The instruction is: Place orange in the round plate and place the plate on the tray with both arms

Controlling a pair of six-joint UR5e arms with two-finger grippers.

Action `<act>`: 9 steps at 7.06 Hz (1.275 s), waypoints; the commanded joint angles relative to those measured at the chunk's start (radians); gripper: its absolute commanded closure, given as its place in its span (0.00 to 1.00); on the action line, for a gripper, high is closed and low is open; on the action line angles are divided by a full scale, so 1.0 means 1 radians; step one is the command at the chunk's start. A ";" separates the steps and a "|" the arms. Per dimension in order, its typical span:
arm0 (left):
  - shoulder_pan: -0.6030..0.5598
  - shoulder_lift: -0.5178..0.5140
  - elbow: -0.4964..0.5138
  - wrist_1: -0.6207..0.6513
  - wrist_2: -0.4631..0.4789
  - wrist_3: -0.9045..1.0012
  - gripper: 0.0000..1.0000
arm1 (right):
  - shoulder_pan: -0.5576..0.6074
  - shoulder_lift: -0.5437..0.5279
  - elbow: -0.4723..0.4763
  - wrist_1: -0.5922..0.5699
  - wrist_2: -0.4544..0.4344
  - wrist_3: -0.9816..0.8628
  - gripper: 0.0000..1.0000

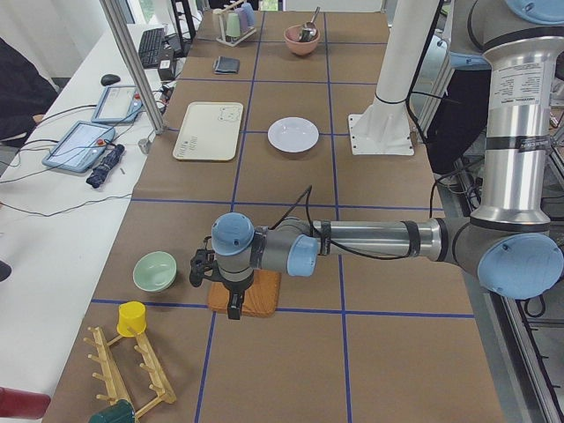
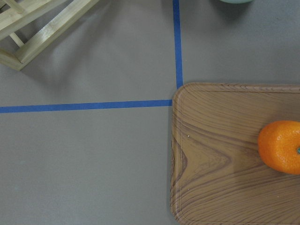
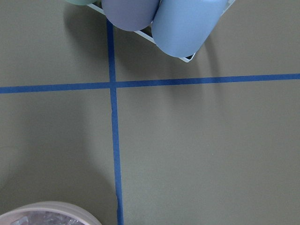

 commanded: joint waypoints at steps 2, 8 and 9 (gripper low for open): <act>0.002 -0.010 0.004 0.003 0.034 -0.002 0.01 | 0.000 0.000 -0.002 -0.002 0.006 0.001 0.00; 0.009 -0.046 0.008 0.006 0.031 -0.007 0.01 | 0.000 0.001 0.000 -0.001 0.003 -0.001 0.00; 0.013 -0.068 0.017 0.003 0.033 -0.009 0.01 | 0.000 0.001 0.004 -0.001 0.008 -0.001 0.00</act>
